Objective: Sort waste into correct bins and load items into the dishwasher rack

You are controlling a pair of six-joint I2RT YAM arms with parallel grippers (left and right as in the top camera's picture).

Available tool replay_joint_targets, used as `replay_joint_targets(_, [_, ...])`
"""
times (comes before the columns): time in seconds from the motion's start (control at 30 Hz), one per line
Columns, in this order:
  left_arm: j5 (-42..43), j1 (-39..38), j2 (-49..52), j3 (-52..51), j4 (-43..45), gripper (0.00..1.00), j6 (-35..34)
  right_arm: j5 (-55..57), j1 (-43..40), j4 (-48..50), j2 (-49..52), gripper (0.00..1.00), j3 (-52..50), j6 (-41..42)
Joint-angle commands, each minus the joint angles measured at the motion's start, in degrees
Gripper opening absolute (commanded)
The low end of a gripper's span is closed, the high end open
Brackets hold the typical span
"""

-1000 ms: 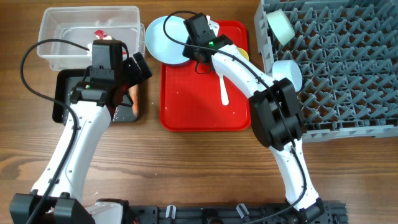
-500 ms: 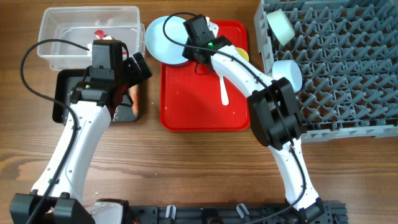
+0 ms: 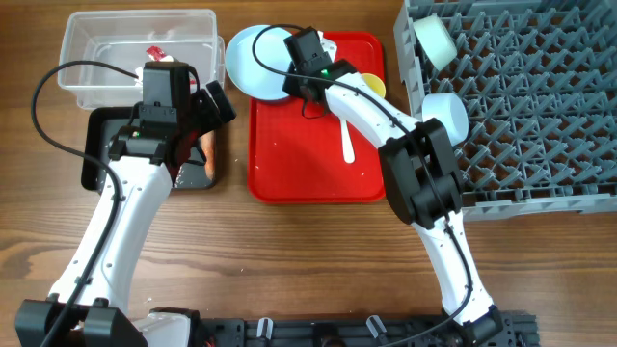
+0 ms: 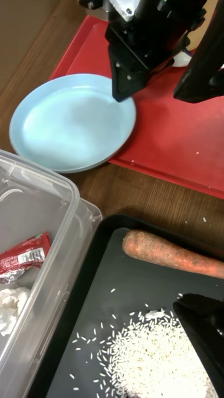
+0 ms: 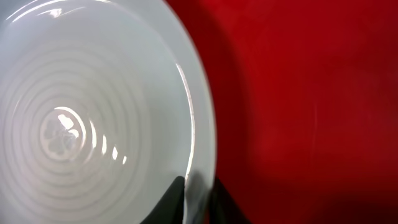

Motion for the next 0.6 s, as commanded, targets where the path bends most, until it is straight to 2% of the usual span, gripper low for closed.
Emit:
replay_joint_targets(0.0, [-0.52, 0.20, 0.28, 0.07, 0.15, 1.00, -0.52, -1.11, -0.31, -0.52, 2.43, 0.12, -0.50, -0.28])
replay_joint_targets(0.17, [-0.50, 0.20, 0.26, 0.07, 0.13, 1.00, -0.52, -1.16, -1.01, -1.38, 2.40, 0.11, -0.50, -2.16])
replay_joint_targets(0.27, [-0.52, 0.20, 0.26, 0.07, 0.15, 1.00, -0.55, -1.40, -1.62, -1.51, 2.25, 0.04, -0.39, -3.63])
replay_joint_targets(0.57, [-0.52, 0.20, 0.26, 0.07, 0.13, 1.00, -0.52, -2.67, -4.57, 0.59, -4.59, 0.04, -0.28, -11.21])
